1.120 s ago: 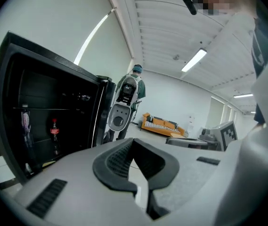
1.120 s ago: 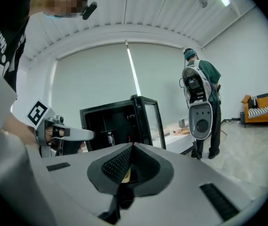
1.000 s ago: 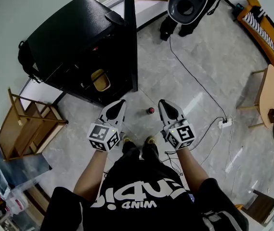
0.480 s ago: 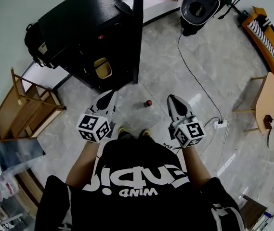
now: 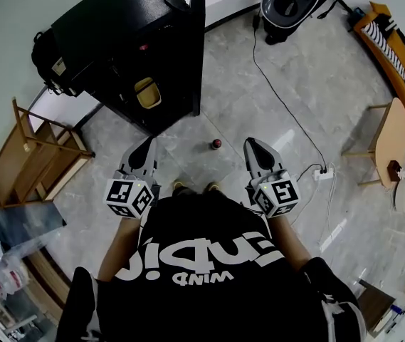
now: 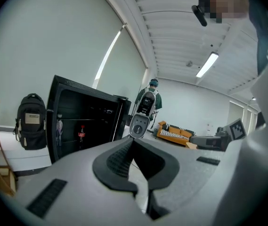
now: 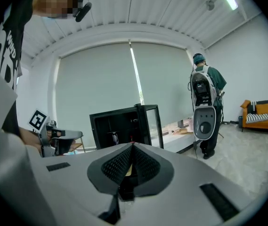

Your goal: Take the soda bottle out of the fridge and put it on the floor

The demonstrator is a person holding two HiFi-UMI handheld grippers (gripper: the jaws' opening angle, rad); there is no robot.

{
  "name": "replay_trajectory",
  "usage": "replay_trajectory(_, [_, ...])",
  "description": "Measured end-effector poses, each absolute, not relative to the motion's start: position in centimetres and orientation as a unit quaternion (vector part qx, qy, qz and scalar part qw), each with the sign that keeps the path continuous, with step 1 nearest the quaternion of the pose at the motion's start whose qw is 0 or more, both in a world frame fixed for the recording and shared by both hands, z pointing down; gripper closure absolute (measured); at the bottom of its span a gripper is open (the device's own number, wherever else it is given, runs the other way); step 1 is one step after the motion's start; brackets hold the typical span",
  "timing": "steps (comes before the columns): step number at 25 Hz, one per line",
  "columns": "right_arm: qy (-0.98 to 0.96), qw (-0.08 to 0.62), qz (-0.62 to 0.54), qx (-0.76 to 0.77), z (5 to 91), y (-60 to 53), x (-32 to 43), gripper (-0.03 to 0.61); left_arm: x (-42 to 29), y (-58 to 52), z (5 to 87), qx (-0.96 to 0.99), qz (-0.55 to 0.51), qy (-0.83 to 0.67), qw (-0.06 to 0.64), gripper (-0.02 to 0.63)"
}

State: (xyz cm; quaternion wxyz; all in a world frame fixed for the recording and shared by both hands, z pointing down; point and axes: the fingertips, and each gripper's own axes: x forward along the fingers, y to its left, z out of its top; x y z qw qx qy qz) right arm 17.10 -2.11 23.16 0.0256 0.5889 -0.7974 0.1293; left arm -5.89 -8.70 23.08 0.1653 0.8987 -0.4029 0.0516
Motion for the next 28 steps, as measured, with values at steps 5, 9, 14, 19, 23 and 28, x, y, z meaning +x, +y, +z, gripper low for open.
replay_trajectory(5, [-0.8, 0.015, 0.112, 0.589, 23.9, -2.8, 16.2, 0.554, -4.7, -8.4, 24.4, 0.904, 0.052, -0.4, 0.142, 0.606])
replay_trajectory(9, [-0.796, 0.021, 0.104, 0.596, 24.8, -3.4, 16.2, 0.554, -3.8, -8.4, 25.3, 0.906, 0.059, -0.4, 0.124, 0.606])
replay_trajectory(14, [-0.791, 0.034, 0.097, 0.603, 26.1, -3.5, 16.4, 0.555, -3.1, -8.8, 26.3, 0.909, 0.065, -0.398, 0.106, 0.606])
replay_trajectory(19, [-0.786, 0.034, 0.104, 0.609, 26.7, -3.8, 16.6, 0.554, -3.1, -9.3, 26.8, 0.906, 0.067, -0.405, 0.105, 0.606])
replay_trajectory(23, [-0.787, 0.035, 0.104, 0.607, 26.7, -3.8, 16.5, 0.555, -3.0, -9.1, 26.5, 0.905, 0.066, -0.408, 0.101, 0.606])
replay_trajectory(28, [-0.785, 0.039, 0.102, 0.61, 26.8, -3.6, 16.4, 0.555, -3.2, -9.0, 26.5, 0.902, 0.068, -0.413, 0.104, 0.606])
